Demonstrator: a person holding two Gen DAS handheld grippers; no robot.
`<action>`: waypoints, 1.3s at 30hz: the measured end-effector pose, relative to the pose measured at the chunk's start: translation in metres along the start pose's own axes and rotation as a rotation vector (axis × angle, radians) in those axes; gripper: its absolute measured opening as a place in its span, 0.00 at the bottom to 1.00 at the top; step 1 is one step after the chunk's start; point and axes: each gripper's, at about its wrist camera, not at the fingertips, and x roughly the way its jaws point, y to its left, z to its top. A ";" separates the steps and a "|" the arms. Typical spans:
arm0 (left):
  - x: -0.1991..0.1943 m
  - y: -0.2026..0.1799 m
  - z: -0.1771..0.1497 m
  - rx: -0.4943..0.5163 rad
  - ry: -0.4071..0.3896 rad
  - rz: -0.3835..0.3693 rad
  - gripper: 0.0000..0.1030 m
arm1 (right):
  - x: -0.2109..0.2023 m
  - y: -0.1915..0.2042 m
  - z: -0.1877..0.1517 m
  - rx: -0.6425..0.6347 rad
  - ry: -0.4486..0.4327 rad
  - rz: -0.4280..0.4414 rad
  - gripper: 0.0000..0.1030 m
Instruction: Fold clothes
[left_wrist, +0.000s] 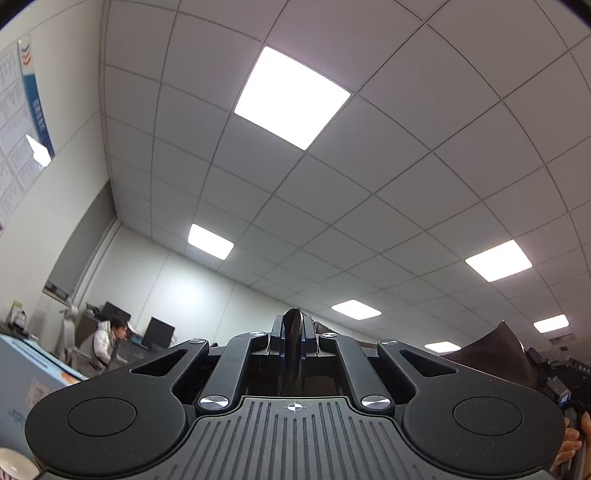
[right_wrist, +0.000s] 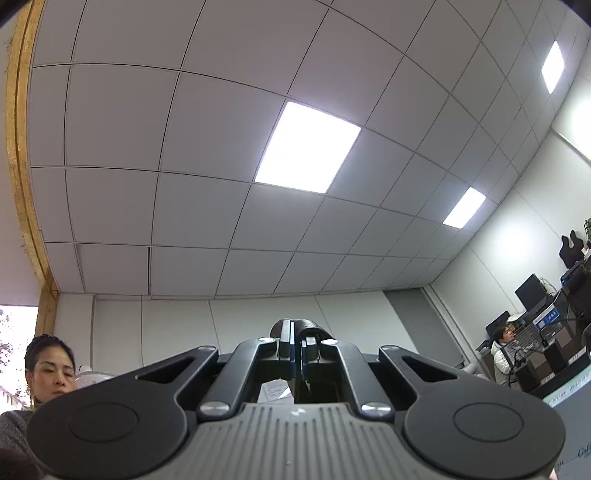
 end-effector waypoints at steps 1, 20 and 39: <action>0.006 0.000 -0.001 0.005 0.004 0.008 0.06 | 0.004 -0.006 0.002 0.013 0.005 -0.019 0.04; -0.029 -0.039 0.077 0.098 -0.194 0.038 0.06 | 0.016 0.055 0.019 -0.059 -0.039 0.047 0.04; 0.049 -0.005 0.028 0.092 0.078 0.213 0.07 | 0.019 -0.015 -0.005 0.076 0.079 -0.226 0.04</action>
